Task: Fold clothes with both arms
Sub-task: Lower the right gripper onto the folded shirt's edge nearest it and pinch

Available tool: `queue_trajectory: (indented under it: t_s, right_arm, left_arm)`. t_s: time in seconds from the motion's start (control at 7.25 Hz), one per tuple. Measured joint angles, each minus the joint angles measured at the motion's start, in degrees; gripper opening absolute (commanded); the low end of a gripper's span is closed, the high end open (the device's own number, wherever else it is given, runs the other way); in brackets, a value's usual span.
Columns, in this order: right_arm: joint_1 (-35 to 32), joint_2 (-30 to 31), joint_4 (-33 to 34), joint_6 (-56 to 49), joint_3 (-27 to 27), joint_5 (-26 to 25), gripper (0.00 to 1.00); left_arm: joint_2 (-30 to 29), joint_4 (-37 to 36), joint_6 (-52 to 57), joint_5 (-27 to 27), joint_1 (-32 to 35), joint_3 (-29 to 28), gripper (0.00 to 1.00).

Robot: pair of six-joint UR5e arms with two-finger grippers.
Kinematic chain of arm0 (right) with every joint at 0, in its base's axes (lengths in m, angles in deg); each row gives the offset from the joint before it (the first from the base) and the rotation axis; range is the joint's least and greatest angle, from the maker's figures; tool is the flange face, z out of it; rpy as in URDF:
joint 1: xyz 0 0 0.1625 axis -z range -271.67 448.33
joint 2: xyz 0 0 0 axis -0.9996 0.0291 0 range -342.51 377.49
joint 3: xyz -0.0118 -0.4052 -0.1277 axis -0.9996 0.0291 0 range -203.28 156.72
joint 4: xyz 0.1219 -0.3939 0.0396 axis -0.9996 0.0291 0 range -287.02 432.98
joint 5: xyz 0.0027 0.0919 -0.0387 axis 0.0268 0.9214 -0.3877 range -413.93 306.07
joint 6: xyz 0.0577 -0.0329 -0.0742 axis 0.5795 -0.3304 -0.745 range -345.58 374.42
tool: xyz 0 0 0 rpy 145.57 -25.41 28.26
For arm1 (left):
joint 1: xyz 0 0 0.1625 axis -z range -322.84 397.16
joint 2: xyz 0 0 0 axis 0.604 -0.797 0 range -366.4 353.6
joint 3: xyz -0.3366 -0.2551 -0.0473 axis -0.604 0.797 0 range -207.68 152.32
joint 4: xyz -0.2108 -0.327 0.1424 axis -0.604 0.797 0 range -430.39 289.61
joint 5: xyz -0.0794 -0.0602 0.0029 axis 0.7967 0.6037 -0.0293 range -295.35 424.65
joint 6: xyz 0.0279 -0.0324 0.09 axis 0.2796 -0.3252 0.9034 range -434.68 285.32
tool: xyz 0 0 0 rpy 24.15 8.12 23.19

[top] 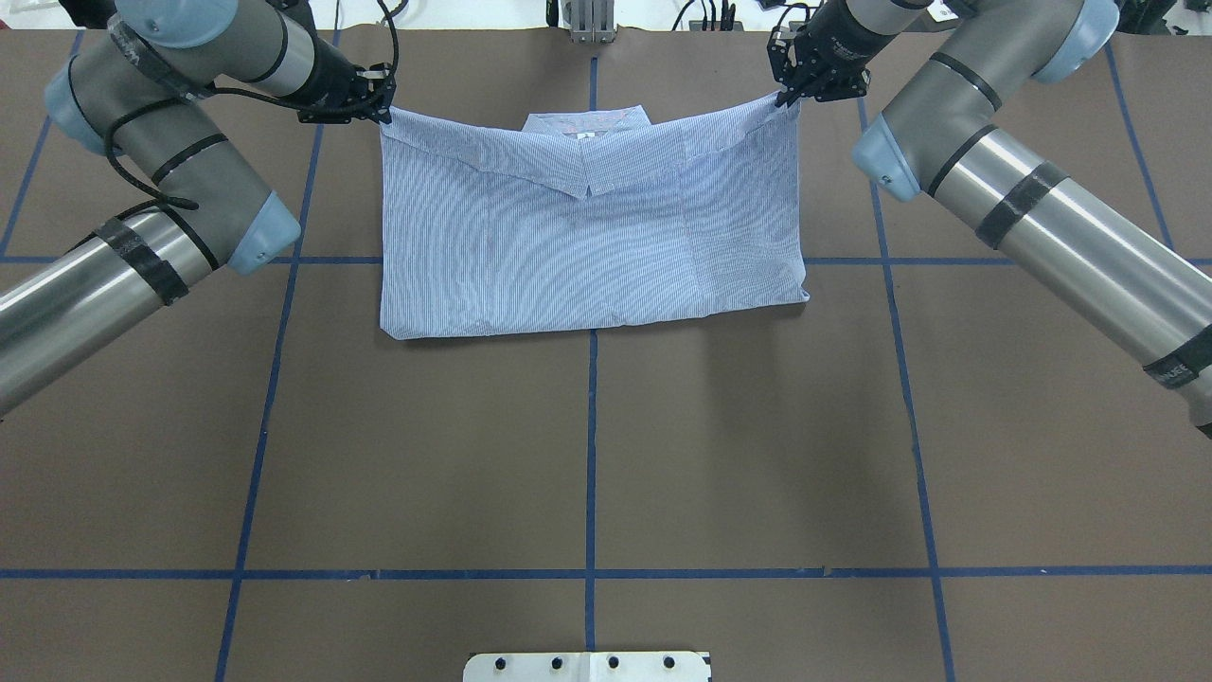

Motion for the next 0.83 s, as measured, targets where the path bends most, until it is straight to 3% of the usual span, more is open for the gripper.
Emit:
queue_trajectory:
  t_s: [0.14,0.28,0.83]
  right_arm:
    - [0.1,-0.2,0.0,0.0,0.0,0.0,0.82]
    - [0.3,-0.2,-0.1,0.0,-0.1,-0.1,1.0]
    - [1.4,1.4,0.0,-3.3,-0.3,-1.9,1.0]
  left_arm:
    - [0.0,0.1,-0.4,0.0,-0.2,0.2,0.7]
    - [-0.1,0.1,-0.7,0.1,-0.3,0.3,0.99]
    - [0.8,0.0,-0.2,0.0,-0.6,1.8,1.0]
